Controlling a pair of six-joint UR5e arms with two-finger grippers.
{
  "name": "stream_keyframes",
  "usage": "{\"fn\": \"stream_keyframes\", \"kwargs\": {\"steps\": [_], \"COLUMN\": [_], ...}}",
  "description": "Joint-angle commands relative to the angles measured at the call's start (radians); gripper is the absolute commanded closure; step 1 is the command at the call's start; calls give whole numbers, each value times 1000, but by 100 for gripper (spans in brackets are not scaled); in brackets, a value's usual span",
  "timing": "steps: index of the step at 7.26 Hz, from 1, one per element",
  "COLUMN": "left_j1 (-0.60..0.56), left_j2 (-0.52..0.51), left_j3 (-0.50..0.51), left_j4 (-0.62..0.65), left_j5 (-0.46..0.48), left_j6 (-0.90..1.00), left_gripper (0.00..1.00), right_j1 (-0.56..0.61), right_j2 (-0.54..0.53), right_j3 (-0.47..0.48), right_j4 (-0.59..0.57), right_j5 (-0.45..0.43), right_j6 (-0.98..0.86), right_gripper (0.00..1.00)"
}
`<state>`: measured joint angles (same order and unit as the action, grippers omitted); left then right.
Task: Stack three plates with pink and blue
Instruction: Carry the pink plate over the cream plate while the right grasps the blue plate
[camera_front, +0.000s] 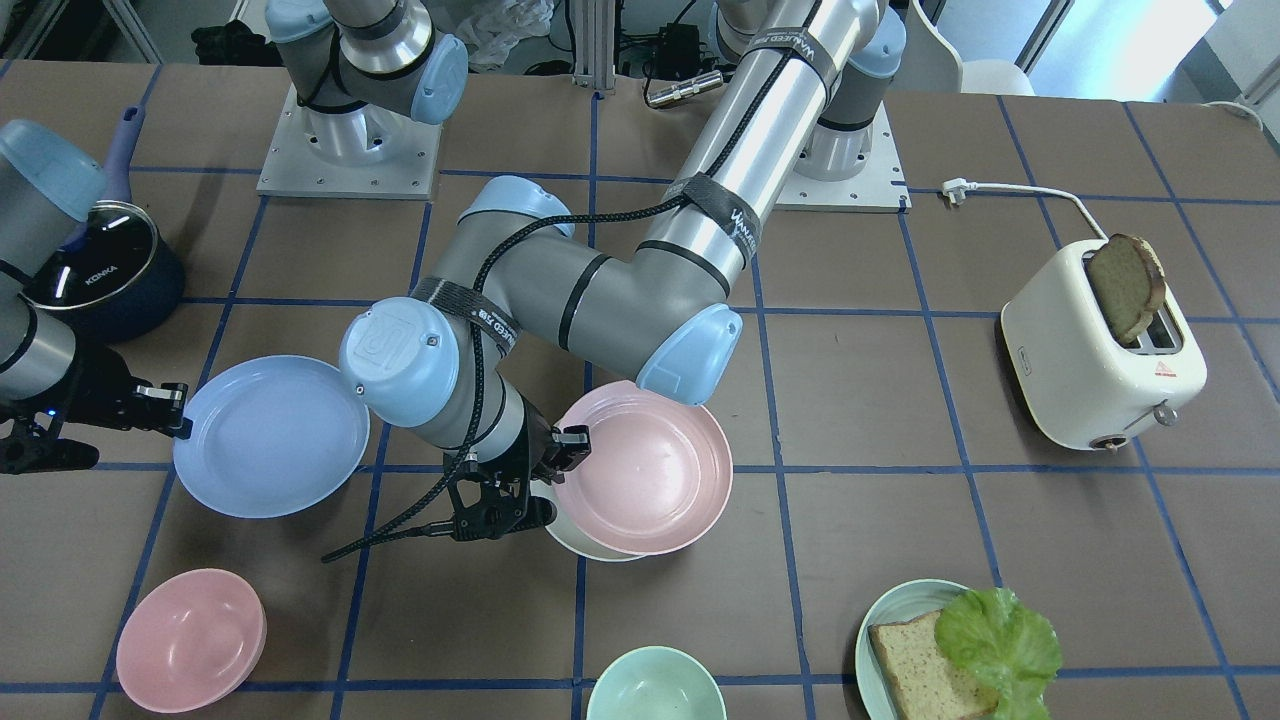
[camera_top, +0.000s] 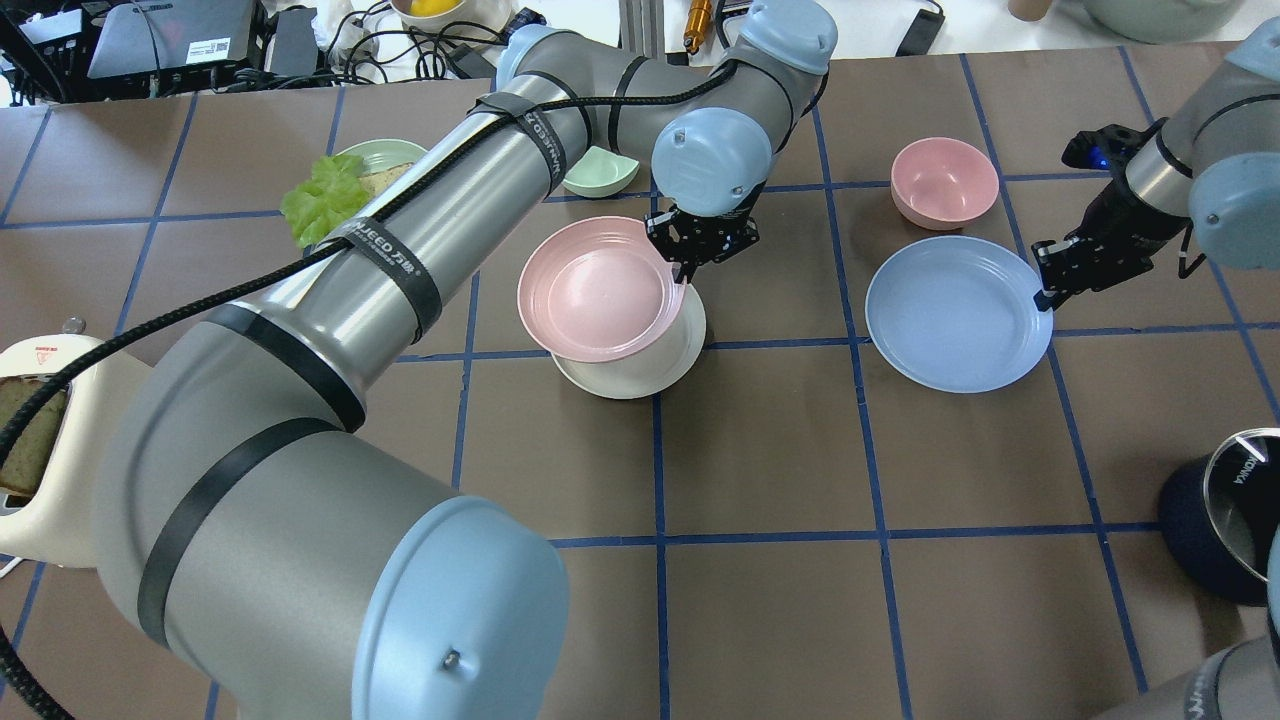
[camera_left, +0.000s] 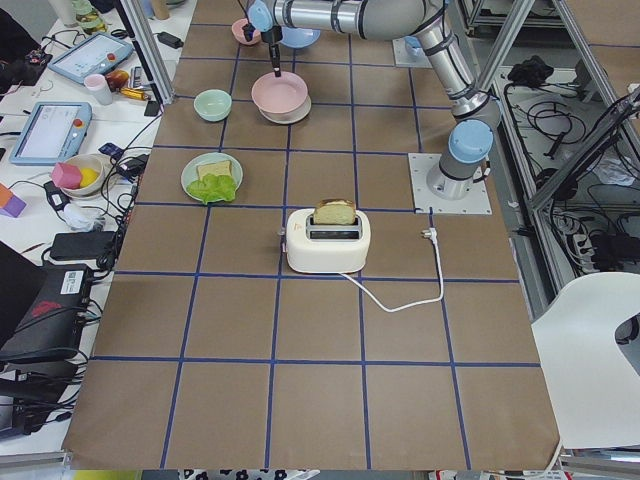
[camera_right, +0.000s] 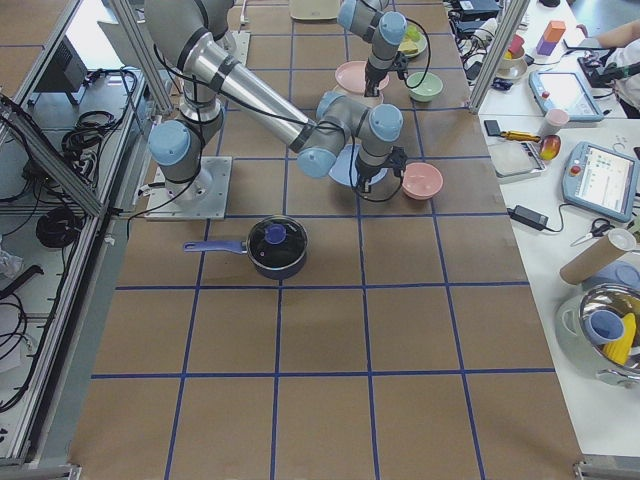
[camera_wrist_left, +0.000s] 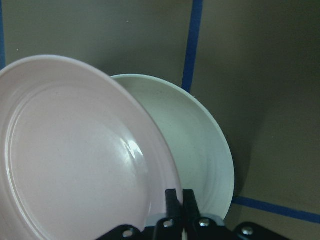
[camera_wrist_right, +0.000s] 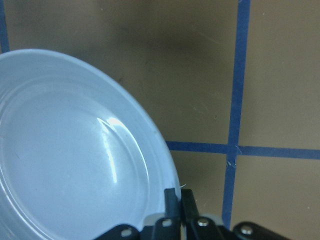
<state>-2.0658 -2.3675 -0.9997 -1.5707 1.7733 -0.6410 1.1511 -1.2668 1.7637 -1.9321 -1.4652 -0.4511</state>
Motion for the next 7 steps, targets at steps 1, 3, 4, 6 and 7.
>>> {"fn": "stream_keyframes", "kwargs": {"steps": [1, 3, 4, 6, 7], "left_j1": [-8, -11, -11, -11, -11], "left_j2": [-24, -30, -32, -36, -44], "left_j3": [10, 12, 12, 12, 13], "left_j4": [-12, -17, -17, -14, -11], "left_j5": [3, 3, 3, -5, -8], "left_j6": [0, 0, 0, -6, -32], "left_gripper": [100, 100, 100, 100, 100], "right_j1": [2, 6, 16, 19, 19], "right_j2": [-2, -2, -3, -9, -9], "right_j3": [-41, -43, -44, -62, -62], "right_j4": [41, 47, 47, 65, 67], "right_j5": [-4, -6, -9, -9, -9], "right_j6": [0, 5, 6, 6, 6], "right_gripper": [100, 100, 100, 100, 100]}}
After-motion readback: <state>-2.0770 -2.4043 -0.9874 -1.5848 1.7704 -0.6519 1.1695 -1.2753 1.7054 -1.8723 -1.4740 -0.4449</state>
